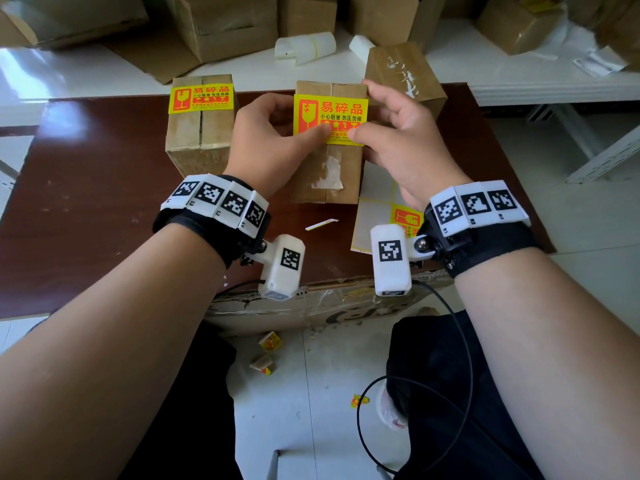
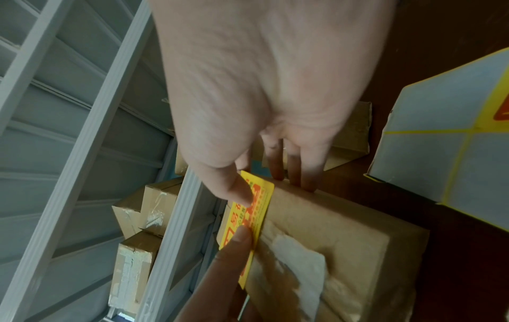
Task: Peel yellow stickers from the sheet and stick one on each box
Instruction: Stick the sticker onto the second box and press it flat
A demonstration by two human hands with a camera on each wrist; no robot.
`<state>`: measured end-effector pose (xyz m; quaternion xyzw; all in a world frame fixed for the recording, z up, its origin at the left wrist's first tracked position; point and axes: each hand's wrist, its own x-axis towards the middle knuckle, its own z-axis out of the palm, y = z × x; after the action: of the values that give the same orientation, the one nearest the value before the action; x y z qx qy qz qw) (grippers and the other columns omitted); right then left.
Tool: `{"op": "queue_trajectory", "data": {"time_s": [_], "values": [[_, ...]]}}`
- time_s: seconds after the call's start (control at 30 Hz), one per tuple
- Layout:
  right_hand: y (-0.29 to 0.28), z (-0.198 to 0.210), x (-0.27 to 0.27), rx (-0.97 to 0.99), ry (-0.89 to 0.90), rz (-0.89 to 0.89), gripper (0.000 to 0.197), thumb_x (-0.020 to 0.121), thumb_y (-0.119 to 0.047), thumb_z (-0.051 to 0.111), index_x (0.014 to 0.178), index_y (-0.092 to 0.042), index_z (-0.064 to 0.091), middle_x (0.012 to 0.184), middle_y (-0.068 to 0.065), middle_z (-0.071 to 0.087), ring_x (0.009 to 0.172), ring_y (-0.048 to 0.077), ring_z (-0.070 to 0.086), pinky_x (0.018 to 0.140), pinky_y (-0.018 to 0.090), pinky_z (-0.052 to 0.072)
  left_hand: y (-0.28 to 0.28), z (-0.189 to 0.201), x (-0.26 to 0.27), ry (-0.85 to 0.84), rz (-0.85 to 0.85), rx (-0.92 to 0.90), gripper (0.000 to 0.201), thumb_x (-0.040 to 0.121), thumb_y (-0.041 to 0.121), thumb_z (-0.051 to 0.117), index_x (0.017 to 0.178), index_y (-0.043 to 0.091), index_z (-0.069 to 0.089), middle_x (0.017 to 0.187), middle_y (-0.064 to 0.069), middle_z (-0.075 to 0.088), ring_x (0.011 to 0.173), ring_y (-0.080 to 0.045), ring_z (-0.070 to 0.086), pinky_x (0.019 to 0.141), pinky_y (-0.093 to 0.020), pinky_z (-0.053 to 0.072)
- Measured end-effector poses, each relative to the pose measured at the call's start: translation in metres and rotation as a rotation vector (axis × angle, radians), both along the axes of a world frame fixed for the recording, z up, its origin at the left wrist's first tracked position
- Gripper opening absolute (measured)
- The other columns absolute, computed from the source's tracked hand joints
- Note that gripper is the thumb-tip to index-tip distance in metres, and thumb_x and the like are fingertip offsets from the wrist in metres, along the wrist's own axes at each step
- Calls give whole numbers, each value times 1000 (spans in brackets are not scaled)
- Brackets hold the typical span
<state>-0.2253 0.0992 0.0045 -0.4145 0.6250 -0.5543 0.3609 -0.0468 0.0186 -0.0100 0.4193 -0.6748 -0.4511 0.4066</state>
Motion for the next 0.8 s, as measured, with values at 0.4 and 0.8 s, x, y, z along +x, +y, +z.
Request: {"op": "queue_trajectory", "data": {"time_s": [0.4,0.8], "values": [[-1,-2,-4,-90,21,-132,69,91,-23,80,157,-18,59,134,-1,77,128,11,72,110,37,61,-4,-1,8,34,-234,18,48,96,3,75,142,4,63,132,-4,74,120,-13,73,103,-34,60],[-3,-4,-1,-110,72,-165,44,89,-26,81,130,-30,68,125,3,79,121,16,75,108,44,62,5,8,-2,127,-43,131,22,98,39,73,96,17,72,100,-11,79,101,-24,78,85,-53,66]]}}
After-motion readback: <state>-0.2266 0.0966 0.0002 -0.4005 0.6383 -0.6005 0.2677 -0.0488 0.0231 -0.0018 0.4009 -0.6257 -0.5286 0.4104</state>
